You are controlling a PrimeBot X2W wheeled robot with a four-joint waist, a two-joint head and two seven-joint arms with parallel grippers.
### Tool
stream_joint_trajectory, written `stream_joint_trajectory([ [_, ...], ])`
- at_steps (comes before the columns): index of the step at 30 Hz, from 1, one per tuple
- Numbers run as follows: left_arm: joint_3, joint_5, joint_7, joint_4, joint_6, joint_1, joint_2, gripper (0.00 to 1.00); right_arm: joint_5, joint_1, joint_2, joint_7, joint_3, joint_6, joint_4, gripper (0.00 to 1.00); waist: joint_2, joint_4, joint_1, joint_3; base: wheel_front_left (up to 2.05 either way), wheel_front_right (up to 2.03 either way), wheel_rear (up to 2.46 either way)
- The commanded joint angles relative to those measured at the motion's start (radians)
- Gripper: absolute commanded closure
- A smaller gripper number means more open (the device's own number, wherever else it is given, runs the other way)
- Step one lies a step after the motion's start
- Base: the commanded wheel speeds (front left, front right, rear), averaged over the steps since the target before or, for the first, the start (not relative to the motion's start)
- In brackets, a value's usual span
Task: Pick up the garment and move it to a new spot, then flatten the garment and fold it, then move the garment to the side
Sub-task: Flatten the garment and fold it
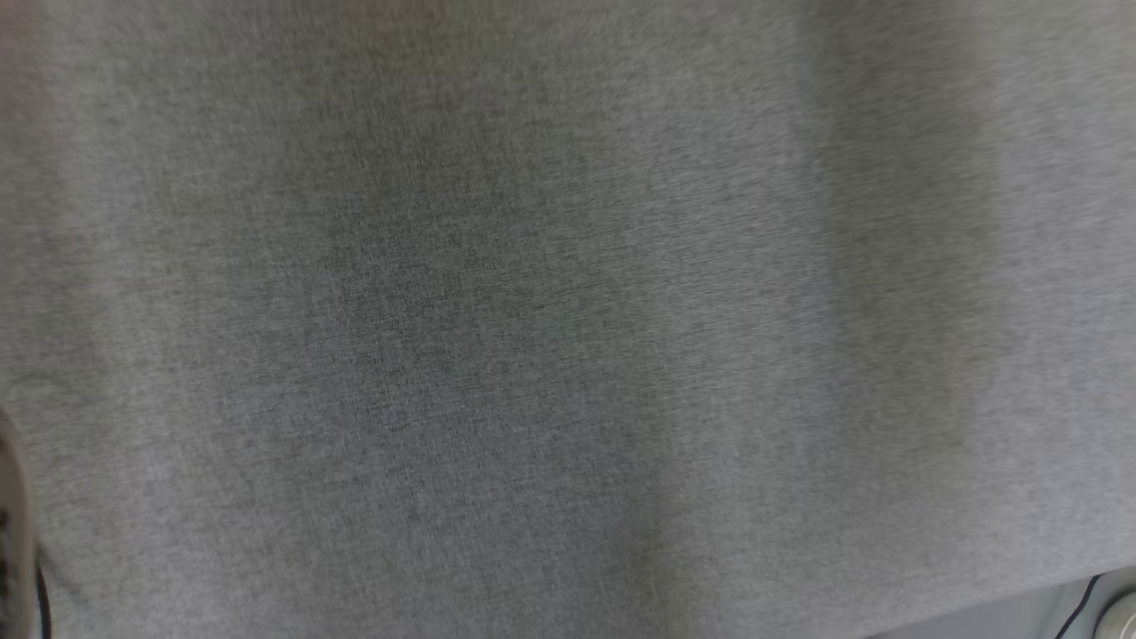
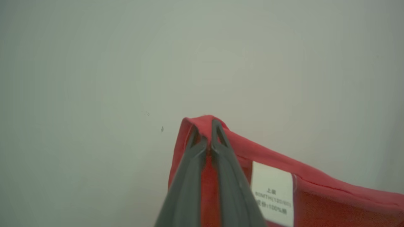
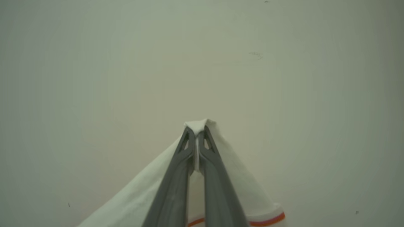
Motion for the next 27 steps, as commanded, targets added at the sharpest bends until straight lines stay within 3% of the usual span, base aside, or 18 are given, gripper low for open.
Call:
stream_joint_trajectory([
  [1, 0.004, 0.004, -0.004, 0.015, -0.009, 0.038, 0.005, 1.00, -0.005, 0.038, -0.007, -0.003, 0.018, -0.002, 0.005, 1.00, -0.0003, 0.008, -0.0002, 0.046, 0.00, 0.00, 0.00],
  [8, 0.067, -0.019, -0.005, 0.032, -0.042, 0.246, -0.049, 1.00, 0.096, 0.235, -0.053, -0.005, 0.134, -0.002, -0.017, 1.00, -0.0003, 0.031, -0.0002, 0.004, 0.00, 0.00, 0.00],
  [13, 0.091, -0.027, -0.005, 0.016, -0.056, 0.453, -0.102, 1.00, 0.176, 0.435, -0.105, 0.005, 0.218, -0.002, -0.039, 1.00, -0.0003, 0.047, -0.0002, -0.112, 0.00, 0.00, 0.00],
  [19, 0.043, -0.119, -0.005, 0.057, -0.057, 0.695, -0.145, 1.00, 0.278, 0.720, -0.198, 0.137, 0.286, -0.002, -0.141, 1.00, -0.0003, 0.068, -0.0002, -0.286, 0.00, 0.00, 0.00],
  [24, 0.017, -0.213, -0.003, 0.099, -0.056, 0.881, -0.152, 1.00, 0.302, 0.963, -0.253, 0.284, 0.255, -0.002, -0.235, 1.00, -0.0003, 0.064, -0.0002, -0.415, 0.00, 0.00, 0.00],
  [27, 0.001, -0.245, 0.000, 0.107, -0.056, 0.970, -0.157, 1.00, 0.296, 1.089, -0.245, 0.346, 0.210, -0.002, -0.284, 1.00, -0.0003, 0.063, -0.0002, -0.470, 0.00, 0.00, 0.00],
])
